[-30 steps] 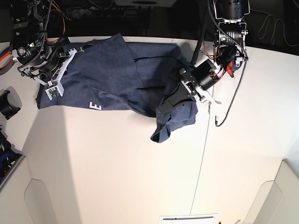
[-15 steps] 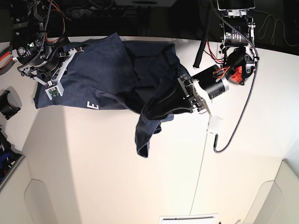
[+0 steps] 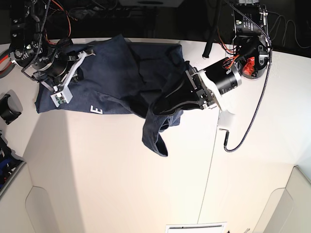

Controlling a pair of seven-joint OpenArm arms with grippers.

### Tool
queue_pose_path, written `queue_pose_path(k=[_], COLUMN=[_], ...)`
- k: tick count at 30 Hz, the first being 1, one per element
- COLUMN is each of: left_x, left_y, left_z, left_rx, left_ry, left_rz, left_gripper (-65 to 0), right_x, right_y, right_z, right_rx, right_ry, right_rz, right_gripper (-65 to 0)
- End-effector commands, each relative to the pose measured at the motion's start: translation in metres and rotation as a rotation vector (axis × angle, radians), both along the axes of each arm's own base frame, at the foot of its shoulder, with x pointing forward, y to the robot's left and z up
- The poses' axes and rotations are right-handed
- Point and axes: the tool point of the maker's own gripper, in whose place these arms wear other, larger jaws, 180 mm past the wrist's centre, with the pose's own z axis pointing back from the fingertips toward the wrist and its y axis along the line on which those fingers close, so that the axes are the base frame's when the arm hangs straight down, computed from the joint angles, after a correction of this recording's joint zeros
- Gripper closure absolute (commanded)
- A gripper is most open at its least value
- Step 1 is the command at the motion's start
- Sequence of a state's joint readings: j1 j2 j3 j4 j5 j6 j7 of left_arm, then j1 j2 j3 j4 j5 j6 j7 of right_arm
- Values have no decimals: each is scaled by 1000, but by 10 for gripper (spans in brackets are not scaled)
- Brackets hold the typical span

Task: Layout the t-shirt on the table in an organized manner, then fold the t-shirt properly
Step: 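Grasp the strip end with the left gripper and fold it toward the right gripper, then push the left gripper's folded end over the strip toward the right gripper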

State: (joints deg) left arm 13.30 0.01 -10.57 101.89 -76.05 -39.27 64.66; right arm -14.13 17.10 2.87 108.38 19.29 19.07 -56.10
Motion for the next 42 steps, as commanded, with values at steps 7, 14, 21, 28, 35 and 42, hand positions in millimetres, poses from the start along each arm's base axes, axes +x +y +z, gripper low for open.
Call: queue_pose_path(k=[7, 14, 21, 28, 35, 42], left_x=[11, 23, 23, 23, 23, 23], left_y=[6, 46, 62, 62, 62, 62], left_z=[18, 33, 49, 48, 49, 49], left_rx=[-25, 10, 56, 59, 59, 57], left_ry=[-67, -126, -187, -186, -187, -187], left_rz=[38, 161, 198, 195, 195, 195], left_gripper=[0, 0, 0, 0, 0, 0], right_x=[16, 11, 10, 33, 35, 18], right_y=[74, 118, 152, 184, 222, 270], right_z=[59, 54, 22, 12, -15, -4], right_rx=[320, 376, 330, 334, 351, 415], right_ry=[-179, -186, -140, -150, -66, -73], right_rz=[92, 142, 195, 204, 261, 356], right_gripper=[0, 0, 0, 0, 0, 0])
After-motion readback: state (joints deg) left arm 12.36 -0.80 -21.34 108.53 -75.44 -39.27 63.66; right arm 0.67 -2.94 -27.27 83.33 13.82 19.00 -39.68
